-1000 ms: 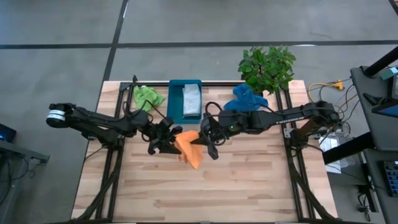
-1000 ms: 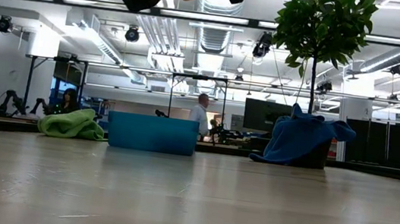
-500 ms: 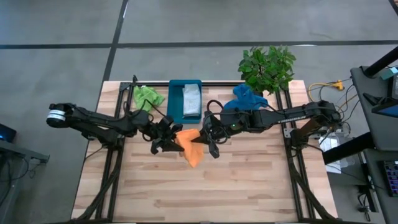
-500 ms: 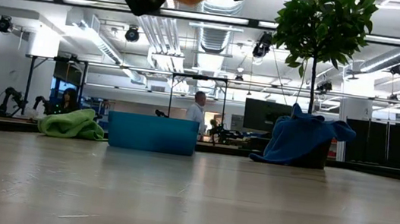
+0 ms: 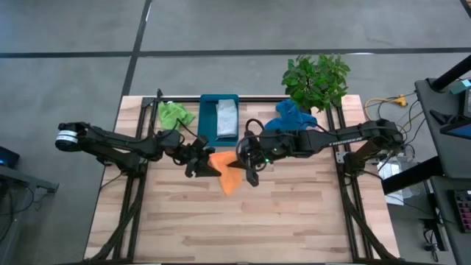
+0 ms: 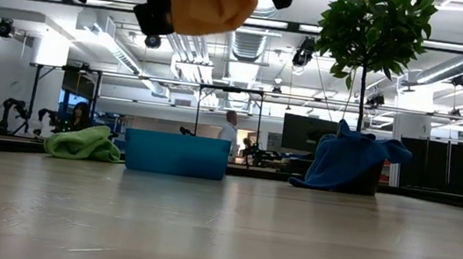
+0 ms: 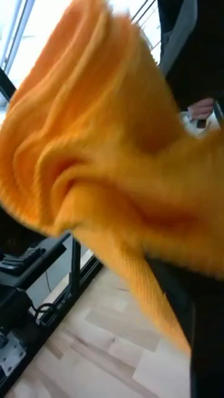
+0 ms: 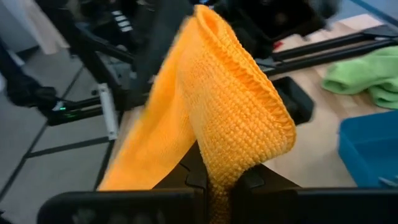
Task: Fold microfiber towels
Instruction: Put the orange microfiber cloth into the blue bin
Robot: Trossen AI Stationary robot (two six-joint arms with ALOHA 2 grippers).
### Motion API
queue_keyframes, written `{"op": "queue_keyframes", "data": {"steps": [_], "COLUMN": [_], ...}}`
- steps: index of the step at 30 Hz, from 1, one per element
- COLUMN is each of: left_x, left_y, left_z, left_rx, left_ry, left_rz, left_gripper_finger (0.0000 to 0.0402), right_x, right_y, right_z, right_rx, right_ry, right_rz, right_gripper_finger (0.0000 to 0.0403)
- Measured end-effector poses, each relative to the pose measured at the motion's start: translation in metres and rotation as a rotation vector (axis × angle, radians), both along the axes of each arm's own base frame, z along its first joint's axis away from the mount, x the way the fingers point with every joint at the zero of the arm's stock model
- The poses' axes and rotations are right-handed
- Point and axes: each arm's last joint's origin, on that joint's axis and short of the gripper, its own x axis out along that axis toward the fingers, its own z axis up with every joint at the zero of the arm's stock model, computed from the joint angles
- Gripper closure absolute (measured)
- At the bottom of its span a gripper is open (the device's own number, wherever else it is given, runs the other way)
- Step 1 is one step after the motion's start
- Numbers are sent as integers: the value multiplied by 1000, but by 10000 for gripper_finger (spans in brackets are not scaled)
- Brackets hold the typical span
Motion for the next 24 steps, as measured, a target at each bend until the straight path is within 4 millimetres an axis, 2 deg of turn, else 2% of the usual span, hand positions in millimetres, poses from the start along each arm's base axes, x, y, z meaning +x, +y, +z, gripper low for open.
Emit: {"op": "queue_keyframes", "data": {"steps": [4,6,18,21,24], "left_x": [0,0,6,9,11], "left_y": [0,0,2,2,2], "left_z": [0,0,-7,-13,-16], "left_rx": [1,1,19,37,56], "left_ry": [-1,-1,25,42,46], "left_rz": [0,-2,57,64,65], "left_gripper_finger": [14,7,20,44,90], "right_x": [-1,-1,-1,-1,-1], "right_y": [-2,-2,-1,-1,-1], "right_z": [-2,-3,-3,-3,-3], "right_rx": [-13,-16,-13,-13,-13], "right_ry": [25,32,30,30,30], "right_rz": [-52,-66,-67,-66,-66], "right_gripper_finger": [385,385,385,385,385]}}
